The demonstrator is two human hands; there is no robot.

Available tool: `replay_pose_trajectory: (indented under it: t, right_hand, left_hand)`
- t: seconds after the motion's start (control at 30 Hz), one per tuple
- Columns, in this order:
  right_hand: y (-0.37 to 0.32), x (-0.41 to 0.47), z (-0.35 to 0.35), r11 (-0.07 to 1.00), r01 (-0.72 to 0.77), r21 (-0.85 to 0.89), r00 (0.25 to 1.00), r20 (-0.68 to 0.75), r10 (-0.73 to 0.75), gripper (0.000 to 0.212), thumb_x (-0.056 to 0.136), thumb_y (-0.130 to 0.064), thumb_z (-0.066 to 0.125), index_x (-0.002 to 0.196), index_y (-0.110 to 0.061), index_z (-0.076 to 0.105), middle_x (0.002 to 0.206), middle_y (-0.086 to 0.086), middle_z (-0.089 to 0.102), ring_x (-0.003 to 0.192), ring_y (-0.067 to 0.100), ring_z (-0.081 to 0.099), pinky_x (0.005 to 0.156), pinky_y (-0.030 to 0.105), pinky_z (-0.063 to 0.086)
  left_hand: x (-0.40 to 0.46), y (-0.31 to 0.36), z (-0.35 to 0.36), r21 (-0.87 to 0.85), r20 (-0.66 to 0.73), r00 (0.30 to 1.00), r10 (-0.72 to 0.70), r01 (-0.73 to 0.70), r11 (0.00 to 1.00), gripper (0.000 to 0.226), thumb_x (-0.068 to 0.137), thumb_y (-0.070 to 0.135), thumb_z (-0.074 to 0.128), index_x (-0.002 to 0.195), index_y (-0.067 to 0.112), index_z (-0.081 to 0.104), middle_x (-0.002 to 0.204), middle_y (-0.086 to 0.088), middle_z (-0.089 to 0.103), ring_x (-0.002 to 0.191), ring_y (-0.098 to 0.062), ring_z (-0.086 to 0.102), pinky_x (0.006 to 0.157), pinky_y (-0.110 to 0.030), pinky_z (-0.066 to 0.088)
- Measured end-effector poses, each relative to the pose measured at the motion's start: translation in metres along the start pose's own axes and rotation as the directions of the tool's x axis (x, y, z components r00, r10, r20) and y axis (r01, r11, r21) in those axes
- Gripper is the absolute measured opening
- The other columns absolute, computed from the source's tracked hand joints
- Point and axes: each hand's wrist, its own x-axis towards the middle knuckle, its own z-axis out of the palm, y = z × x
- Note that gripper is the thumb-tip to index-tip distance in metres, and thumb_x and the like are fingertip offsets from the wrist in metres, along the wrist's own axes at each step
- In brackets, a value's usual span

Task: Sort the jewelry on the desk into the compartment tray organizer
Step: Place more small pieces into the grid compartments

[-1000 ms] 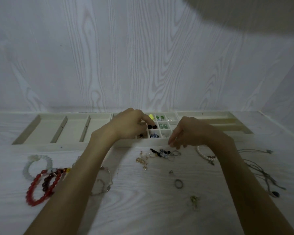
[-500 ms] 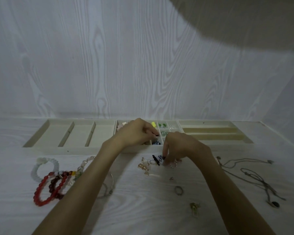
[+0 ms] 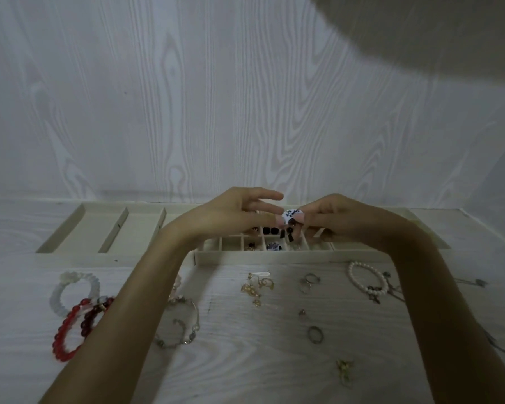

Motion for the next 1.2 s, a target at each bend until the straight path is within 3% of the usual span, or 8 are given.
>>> replay_pose_trajectory:
  t: [0.13, 0.23, 0.4, 0.53, 0.7, 0.8, 1.0, 1.2]
  right_hand:
    - [0.004, 0.007, 0.003, 1.0, -0.021, -0.02, 0.999, -0.05, 0.02, 0.034, 0.092, -0.034, 0.054, 0.088, -0.006, 0.072, 0.061, -0.003, 0.058, 0.056, 0.008, 0.045, 0.055, 0.018, 0.036]
    - [0.011, 0.015, 0.008, 1.0, 0.015, -0.013, 0.986, -0.168, -0.017, 0.028, 0.09, -0.029, 0.06, 0.09, -0.005, 0.075, 0.057, -0.004, 0.058, 0.053, 0.008, 0.044, 0.05, 0.015, 0.033]
    - [0.021, 0.022, 0.01, 0.997, 0.046, 0.054, 0.956, -0.291, -0.028, 0.013, 0.084, -0.022, 0.068, 0.089, -0.013, 0.076, 0.066, 0.014, 0.063, 0.059, 0.018, 0.044, 0.047, 0.015, 0.034]
    - [0.028, 0.026, 0.013, 0.995, 0.027, 0.092, 0.954, -0.3, 0.002, 0.005, 0.081, -0.023, 0.072, 0.081, -0.02, 0.075, 0.069, 0.013, 0.07, 0.062, 0.019, 0.052, 0.059, 0.027, 0.039]
    - [0.033, 0.033, 0.021, 0.979, 0.0, 0.202, 0.96, -0.275, 0.056, 0.017, 0.083, -0.011, 0.069, 0.094, 0.002, 0.072, 0.058, -0.003, 0.068, 0.045, -0.001, 0.057, 0.043, 0.009, 0.039]
    - [0.035, 0.034, 0.023, 0.975, -0.026, 0.222, 0.963, -0.256, 0.084, 0.02, 0.083, -0.011, 0.068, 0.097, 0.003, 0.072, 0.073, 0.005, 0.071, 0.047, -0.001, 0.058, 0.04, 0.009, 0.037]
    - [0.041, 0.04, 0.024, 0.978, -0.101, 0.183, 0.964, -0.227, 0.141, 0.016, 0.083, -0.013, 0.07, 0.092, -0.001, 0.073, 0.061, -0.004, 0.071, 0.044, -0.001, 0.058, 0.038, 0.009, 0.034]
    - [0.042, 0.042, 0.024, 0.981, -0.138, 0.139, 0.96, -0.223, 0.167, 0.006, 0.076, -0.014, 0.076, 0.077, -0.009, 0.073, 0.057, -0.003, 0.07, 0.042, -0.001, 0.056, 0.04, 0.009, 0.039]
  left_hand:
    - [0.006, -0.007, 0.007, -0.004, -0.12, 0.991, 0.057, -0.058, 0.998, 0.027, 0.088, 0.024, 0.065, 0.115, 0.023, 0.066, 0.093, 0.004, 0.075, 0.09, 0.0, 0.068, 0.078, -0.01, 0.052]
    - [0.014, -0.019, 0.02, 0.082, -0.208, 0.975, 0.077, -0.061, 0.995, 0.02, 0.087, 0.011, 0.066, 0.105, 0.016, 0.073, 0.086, -0.006, 0.075, 0.084, -0.019, 0.071, 0.081, -0.033, 0.055]
    - [0.025, -0.038, 0.036, 0.131, -0.291, 0.953, 0.084, -0.048, 0.99, 0.015, 0.085, 0.014, 0.069, 0.087, 0.027, 0.073, 0.074, -0.018, 0.071, 0.069, -0.017, 0.066, 0.074, -0.038, 0.054]
    - [0.03, -0.047, 0.036, 0.215, -0.295, 0.952, 0.085, -0.02, 0.976, 0.016, 0.084, 0.01, 0.066, 0.094, 0.019, 0.075, 0.071, 0.001, 0.071, 0.075, -0.019, 0.068, 0.077, -0.038, 0.054]
    - [0.032, -0.053, 0.036, 0.319, -0.356, 0.929, 0.099, 0.021, 0.948, 0.011, 0.084, 0.019, 0.069, 0.092, 0.022, 0.074, 0.072, 0.011, 0.068, 0.079, -0.007, 0.066, 0.08, -0.034, 0.055]
    - [0.03, -0.053, 0.039, 0.353, -0.42, 0.898, 0.131, 0.028, 0.935, 0.009, 0.083, 0.023, 0.07, 0.09, 0.027, 0.074, 0.075, 0.013, 0.069, 0.079, -0.002, 0.065, 0.077, -0.03, 0.055]
    - [0.032, -0.055, 0.044, 0.383, -0.429, 0.899, 0.087, 0.094, 0.919, 0.008, 0.08, 0.025, 0.072, 0.087, 0.029, 0.074, 0.063, 0.017, 0.065, 0.069, 0.003, 0.062, 0.071, -0.025, 0.053]
    - [0.03, -0.052, 0.031, 0.37, -0.349, 0.936, 0.046, 0.093, 0.925, 0.02, 0.078, 0.023, 0.075, 0.097, 0.03, 0.072, 0.086, 0.013, 0.071, 0.084, -0.005, 0.066, 0.076, -0.028, 0.054]
